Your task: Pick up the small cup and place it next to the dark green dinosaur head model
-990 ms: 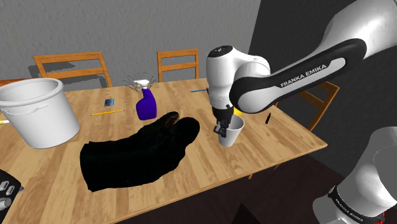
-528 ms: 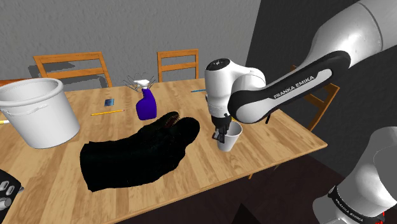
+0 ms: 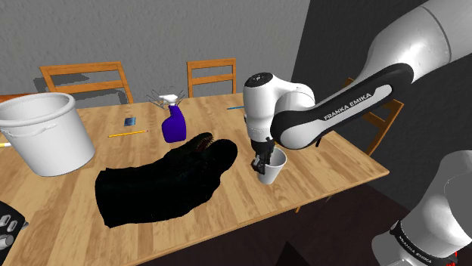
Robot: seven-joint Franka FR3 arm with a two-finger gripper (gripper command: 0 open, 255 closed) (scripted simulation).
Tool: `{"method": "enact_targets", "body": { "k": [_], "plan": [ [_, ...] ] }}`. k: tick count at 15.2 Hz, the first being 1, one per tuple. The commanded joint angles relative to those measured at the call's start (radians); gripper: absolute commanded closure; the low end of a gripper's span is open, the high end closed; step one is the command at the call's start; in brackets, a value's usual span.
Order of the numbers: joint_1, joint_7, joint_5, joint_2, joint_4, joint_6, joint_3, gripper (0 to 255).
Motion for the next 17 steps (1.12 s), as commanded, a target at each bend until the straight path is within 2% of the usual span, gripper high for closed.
{"method": "enact_targets", "body": {
  "k": [1, 5, 9, 17],
  "plan": [
    [0.000, 0.000, 0.000, 0.000, 0.000, 0.000, 0.000, 0],
    [0.000, 0.000, 0.000, 0.000, 0.000, 0.000, 0.000, 0],
    [0.010, -0.020, 0.033, -0.052, 0.075, -0.124, 0.012, 0],
    [0.011, -0.020, 0.033, -0.052, 0.075, -0.124, 0.012, 0]
  ]
}}
